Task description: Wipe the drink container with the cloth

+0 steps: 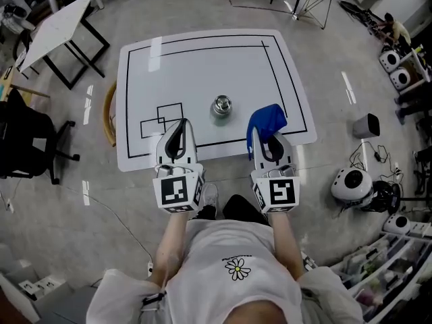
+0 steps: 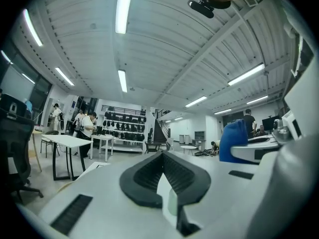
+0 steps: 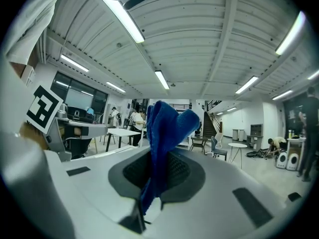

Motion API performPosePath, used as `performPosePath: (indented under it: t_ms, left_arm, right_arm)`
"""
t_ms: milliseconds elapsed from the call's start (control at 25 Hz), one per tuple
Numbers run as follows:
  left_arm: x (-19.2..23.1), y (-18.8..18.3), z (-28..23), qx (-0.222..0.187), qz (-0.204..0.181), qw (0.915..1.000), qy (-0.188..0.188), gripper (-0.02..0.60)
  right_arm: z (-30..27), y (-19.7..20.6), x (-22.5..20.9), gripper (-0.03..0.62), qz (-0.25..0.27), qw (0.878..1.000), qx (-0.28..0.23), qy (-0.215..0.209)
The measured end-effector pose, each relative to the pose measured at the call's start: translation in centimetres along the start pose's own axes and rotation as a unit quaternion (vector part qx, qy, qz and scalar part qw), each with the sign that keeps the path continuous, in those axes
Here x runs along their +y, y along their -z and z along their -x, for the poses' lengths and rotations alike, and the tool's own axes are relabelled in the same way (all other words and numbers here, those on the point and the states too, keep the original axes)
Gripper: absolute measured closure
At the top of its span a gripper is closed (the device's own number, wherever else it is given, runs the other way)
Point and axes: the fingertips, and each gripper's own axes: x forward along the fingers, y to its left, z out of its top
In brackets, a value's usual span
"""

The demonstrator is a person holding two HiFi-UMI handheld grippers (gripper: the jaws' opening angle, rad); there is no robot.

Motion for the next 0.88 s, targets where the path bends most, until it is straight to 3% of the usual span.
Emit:
performPosePath:
  t_ms: [440,600,760,880]
  left_arm:
    - [-0.8,0.4,-3.4,0.005,-0.015,0.9998,-0.008,0.583]
    - [-1.3,0.5,-4.3,-0.002,-0.025,0.9995,0.019,0.567]
    - [-2.8,2.9,-5.5,0.013,-0.041,0.9927,0.112,0.338]
    - [-4.0,6.0,-6.0,0.047,-0.057,0.9783,0.194,0.228]
  right_arm:
    - [-3.6,1.3,-2.1,0.551,-0.014,0.999,0.0,-0.032]
    - [-4.4,1.6,-2.7,0.551,-0.005,0.999,-0.004,-0.043]
    - [-4.9,2.5,-3.3,0.551,0.001,0.999,-0.002,-0.054]
    - [-5.2,3.7,-3.2,0.551,0.005,0.996,0.004,-0.085]
